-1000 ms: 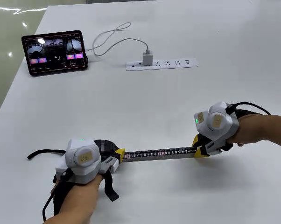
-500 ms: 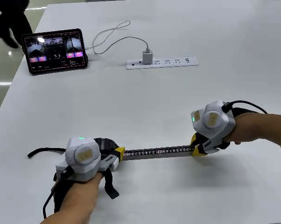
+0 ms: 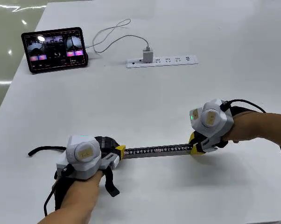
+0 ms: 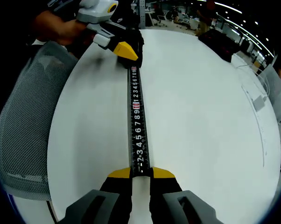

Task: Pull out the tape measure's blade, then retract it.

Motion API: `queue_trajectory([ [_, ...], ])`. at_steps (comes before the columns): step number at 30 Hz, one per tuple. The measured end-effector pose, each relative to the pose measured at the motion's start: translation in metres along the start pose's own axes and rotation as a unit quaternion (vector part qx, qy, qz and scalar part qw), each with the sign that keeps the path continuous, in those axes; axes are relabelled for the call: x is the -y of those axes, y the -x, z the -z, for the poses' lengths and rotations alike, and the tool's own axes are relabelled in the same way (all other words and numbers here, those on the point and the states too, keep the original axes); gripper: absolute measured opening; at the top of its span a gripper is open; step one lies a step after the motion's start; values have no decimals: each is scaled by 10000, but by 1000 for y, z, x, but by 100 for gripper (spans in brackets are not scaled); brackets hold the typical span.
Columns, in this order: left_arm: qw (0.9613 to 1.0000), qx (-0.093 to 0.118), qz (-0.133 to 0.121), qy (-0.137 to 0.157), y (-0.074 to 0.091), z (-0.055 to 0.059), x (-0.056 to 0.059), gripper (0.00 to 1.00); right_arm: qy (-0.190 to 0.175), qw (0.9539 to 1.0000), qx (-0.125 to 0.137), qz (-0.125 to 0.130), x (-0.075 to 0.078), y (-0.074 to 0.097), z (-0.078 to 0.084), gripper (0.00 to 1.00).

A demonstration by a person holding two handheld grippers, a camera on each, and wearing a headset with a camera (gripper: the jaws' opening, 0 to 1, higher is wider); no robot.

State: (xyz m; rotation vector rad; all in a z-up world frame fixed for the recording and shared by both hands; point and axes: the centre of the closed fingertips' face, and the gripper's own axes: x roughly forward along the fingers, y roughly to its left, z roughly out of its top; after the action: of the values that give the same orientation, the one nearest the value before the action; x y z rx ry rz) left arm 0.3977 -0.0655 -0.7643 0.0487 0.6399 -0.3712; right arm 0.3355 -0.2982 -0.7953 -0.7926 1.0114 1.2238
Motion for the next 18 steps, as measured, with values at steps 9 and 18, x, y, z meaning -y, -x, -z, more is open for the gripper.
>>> queue_trajectory([
  [9, 10000, -10, 4, 2, 0, 0, 0, 62, -18, 10000, 17, 0, 0, -1, -3, 9],
  [18, 10000, -15, 7, 3, -1, 0, -1, 62, -28, 10000, 39, 7, 1, -2, -6, 9],
])
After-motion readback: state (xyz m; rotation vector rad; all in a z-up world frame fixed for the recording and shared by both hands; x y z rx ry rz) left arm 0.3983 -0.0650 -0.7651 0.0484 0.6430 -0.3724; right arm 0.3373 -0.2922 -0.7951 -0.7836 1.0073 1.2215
